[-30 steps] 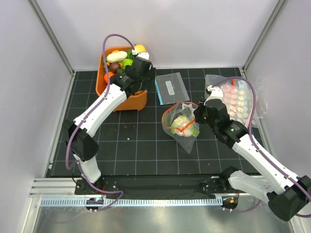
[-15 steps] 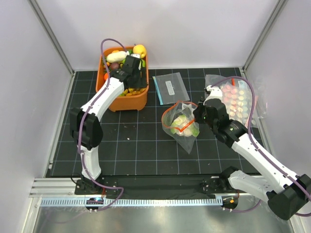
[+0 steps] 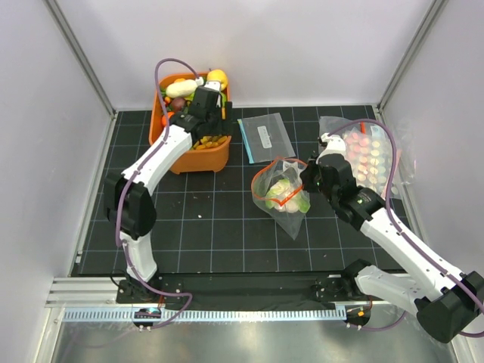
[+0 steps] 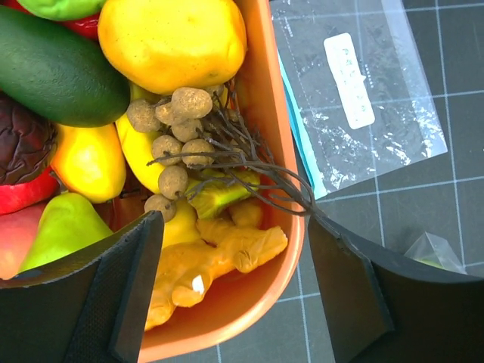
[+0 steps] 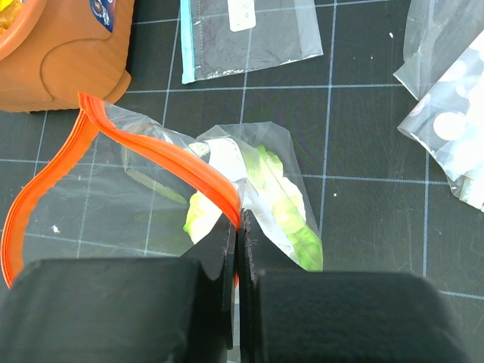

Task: Place the food in the zip-top bag and seal the zipper
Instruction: Pick up the fake fruit from the bin.

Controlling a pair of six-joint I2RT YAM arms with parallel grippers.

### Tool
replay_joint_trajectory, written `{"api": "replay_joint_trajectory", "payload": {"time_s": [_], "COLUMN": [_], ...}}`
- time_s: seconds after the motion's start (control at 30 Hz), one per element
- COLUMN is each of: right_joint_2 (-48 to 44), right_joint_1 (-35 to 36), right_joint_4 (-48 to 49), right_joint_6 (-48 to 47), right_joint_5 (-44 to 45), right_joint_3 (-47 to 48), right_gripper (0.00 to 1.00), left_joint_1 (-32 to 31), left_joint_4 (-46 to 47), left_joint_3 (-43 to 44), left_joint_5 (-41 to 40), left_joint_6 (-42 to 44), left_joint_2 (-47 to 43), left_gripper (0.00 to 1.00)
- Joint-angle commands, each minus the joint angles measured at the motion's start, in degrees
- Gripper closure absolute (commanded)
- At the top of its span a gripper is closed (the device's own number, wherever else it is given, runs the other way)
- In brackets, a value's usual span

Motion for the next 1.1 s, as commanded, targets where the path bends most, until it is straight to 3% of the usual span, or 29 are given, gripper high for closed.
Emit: {"api": "replay_joint_trajectory", "payload": {"time_s": [0.0,0.23,0.4,0.6,0.77,1.07], "right_joint_2": [-0.3,-0.1,-0.4,-0.2,-0.5,-0.5], "right_joint_1": [-0.2,-0.2,-0.1,-0.2,-0.1,-0.1], "right_joint_4": [2.0,2.0,2.2,2.3,2.4,2.4], "right_joint_6": [-0.4,-0.4,-0.3,-0.3,-0.4,-0.4], "right_joint_5": [-0.3,-0.5,-1.0,-1.0,-1.0,-0.8], "right_joint_3": [0.0,0.0,-0.1,-0.1,-0.1,-0.1], "right_gripper": [0.99,0.99,0.99,0.99,0.99,0.99], "left_joint_1": [-1.0,-2.6,-6.3,-6.8,-6.8,-6.8], "left_joint_4": [5.5,6.5,3.7,0.7,-1.6,-3.2], "left_joint_3": [-0.4,0.3,4.7,7.7,9.3,11.3], "left_joint_5": [-1.1,-2.1,-10.7,-16.2,-19.2,-18.9], "left_joint_6": [0.2,2.6,8.0,10.2,10.8,10.7], "left_joint_2": [-3.9,-2.9,1.3,4.6,6.4,8.0], "left_gripper": [0.19,0.18,0.19,0.35,0.42,0.67]}}
